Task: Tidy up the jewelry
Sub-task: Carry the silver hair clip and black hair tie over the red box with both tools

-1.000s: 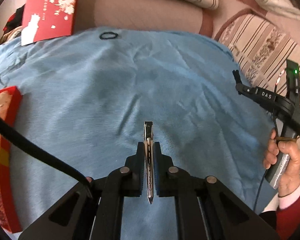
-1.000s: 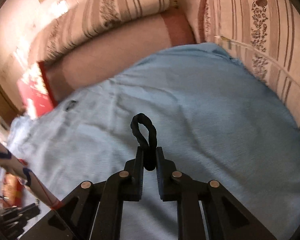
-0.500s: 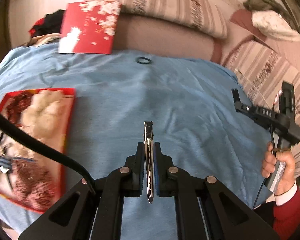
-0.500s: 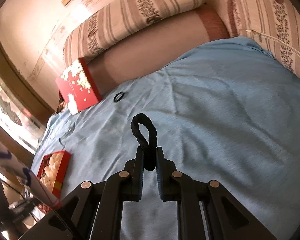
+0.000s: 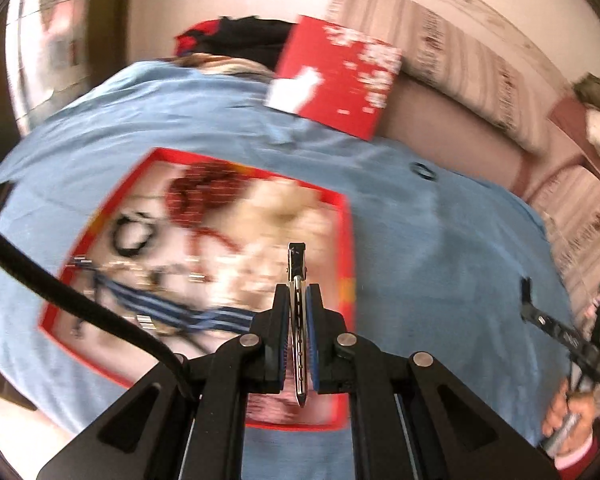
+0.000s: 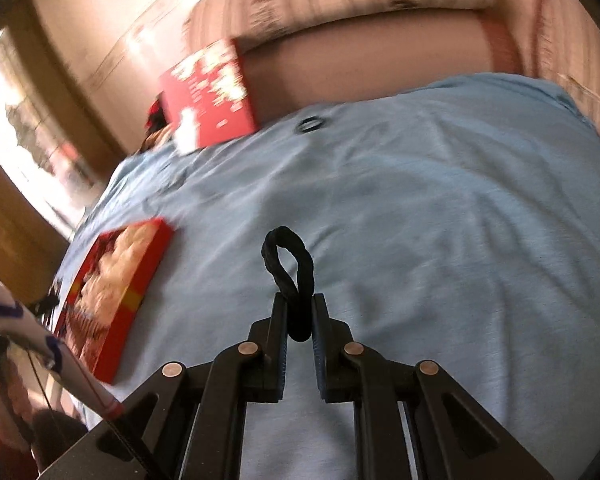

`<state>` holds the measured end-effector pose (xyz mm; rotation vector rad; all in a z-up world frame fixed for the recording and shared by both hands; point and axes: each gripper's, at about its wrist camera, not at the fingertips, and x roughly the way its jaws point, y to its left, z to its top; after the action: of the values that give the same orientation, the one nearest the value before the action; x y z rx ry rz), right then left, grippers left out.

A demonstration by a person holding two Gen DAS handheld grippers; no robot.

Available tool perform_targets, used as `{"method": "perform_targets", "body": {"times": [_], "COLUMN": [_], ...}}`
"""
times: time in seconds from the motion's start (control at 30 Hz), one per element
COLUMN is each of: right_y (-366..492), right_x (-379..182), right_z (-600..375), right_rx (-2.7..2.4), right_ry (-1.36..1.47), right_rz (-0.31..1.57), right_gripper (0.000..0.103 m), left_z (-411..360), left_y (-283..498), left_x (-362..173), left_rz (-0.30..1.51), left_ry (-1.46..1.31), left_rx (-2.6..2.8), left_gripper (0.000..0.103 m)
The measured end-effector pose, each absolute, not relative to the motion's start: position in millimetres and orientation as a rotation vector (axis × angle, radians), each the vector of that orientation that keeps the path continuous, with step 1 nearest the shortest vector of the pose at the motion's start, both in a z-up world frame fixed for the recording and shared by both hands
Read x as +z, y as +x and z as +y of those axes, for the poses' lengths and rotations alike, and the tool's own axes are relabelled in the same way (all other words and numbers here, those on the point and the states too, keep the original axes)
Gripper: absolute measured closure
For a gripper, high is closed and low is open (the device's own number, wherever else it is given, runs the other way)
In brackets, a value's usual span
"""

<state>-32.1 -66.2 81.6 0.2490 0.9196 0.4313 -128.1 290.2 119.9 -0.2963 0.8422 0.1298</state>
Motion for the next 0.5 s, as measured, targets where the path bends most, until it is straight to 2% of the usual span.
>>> {"method": "perform_targets", "body": {"times": [0.27, 0.5], "right_y": [-51.9, -49.6], "right_x": [94.2, 91.7], "right_z": [42.9, 127.1], "right_rx": [0.635, 0.742], "right_ry": [0.170, 0.149], "right_rz": [0.938, 0.994], "right_gripper": [0.091, 0.091], "left_z": [356.4, 382.1], "left_y": [-135.8, -137.4], "left_x": [103.1, 83.3], "left_rz": [0.837, 0.865], "left_ry": [-0.375, -0.449], "left_rx": [0.247, 0.269], "left_gripper": [0.095, 0.095]}}
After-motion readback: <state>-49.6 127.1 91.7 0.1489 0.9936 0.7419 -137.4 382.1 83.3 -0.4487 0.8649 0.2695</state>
